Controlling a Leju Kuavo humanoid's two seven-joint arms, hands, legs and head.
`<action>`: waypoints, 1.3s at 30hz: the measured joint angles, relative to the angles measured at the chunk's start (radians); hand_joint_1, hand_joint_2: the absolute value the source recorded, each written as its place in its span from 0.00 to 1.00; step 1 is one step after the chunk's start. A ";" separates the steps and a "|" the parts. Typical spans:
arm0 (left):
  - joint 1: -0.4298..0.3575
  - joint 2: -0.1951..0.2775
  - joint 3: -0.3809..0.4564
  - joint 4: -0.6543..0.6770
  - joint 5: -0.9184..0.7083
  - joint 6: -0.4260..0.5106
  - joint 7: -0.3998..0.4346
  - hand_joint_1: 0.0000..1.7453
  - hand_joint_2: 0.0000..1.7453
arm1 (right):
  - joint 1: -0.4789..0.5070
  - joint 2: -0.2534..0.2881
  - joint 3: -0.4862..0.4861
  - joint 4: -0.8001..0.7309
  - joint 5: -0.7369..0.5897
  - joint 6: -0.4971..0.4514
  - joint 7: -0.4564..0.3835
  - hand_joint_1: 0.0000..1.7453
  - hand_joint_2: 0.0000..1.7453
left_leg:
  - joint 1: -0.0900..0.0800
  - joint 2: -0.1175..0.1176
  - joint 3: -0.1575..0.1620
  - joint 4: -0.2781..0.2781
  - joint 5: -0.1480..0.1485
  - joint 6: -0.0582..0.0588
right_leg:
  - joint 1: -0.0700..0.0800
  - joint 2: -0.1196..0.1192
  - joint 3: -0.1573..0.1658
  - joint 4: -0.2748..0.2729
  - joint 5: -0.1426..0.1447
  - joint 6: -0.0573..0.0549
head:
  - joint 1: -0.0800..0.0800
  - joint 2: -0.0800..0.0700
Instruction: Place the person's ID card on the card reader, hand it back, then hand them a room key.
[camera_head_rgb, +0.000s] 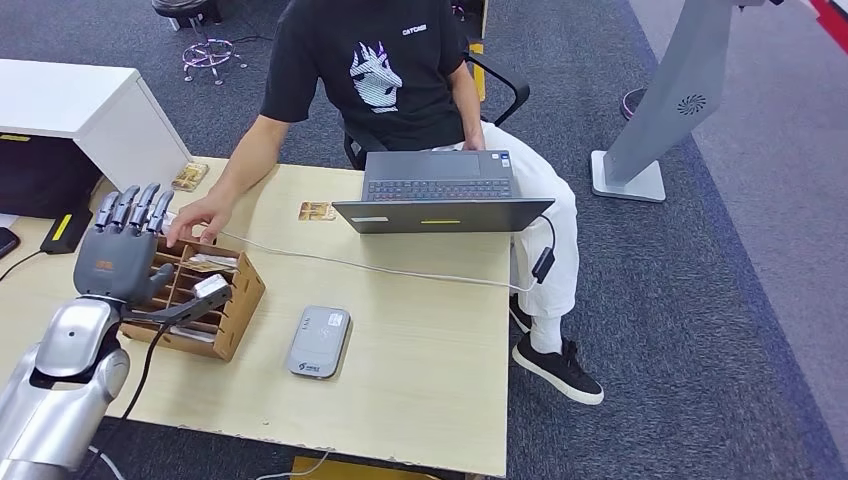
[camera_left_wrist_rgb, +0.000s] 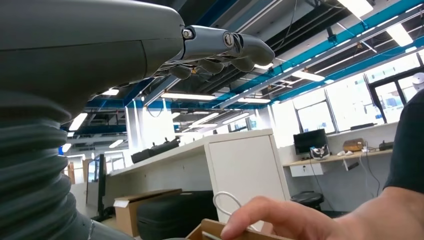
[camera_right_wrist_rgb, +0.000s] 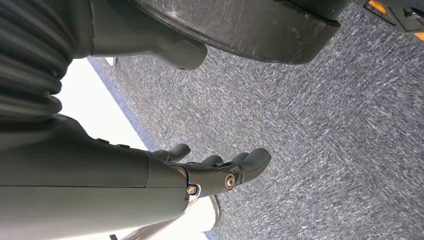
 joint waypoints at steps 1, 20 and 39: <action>0.000 -0.004 0.000 0.004 0.001 0.001 -0.002 0.00 1.00 | 0.000 0.000 0.000 0.000 0.000 0.000 0.000 0.00 1.00 | 0.000 0.000 0.000 0.000 0.000 0.000 | 0.000 0.000 0.000 0.000 0.000 0.000 | 0.000 0.000; -0.004 -0.042 0.018 0.034 0.014 0.021 -0.014 0.00 1.00 | 0.000 -0.001 0.000 0.000 0.003 -0.011 0.003 0.00 1.00 | 0.000 0.000 0.000 0.000 0.000 0.000 | 0.000 0.000 0.000 0.000 0.000 0.000 | 0.000 0.000; -0.005 -0.072 0.023 0.070 0.029 0.024 -0.022 0.00 1.00 | -0.004 -0.001 0.000 0.000 0.009 -0.012 0.007 0.00 1.00 | 0.000 0.000 0.000 0.000 0.000 0.000 | 0.000 0.000 0.000 0.000 0.000 0.000 | 0.000 0.000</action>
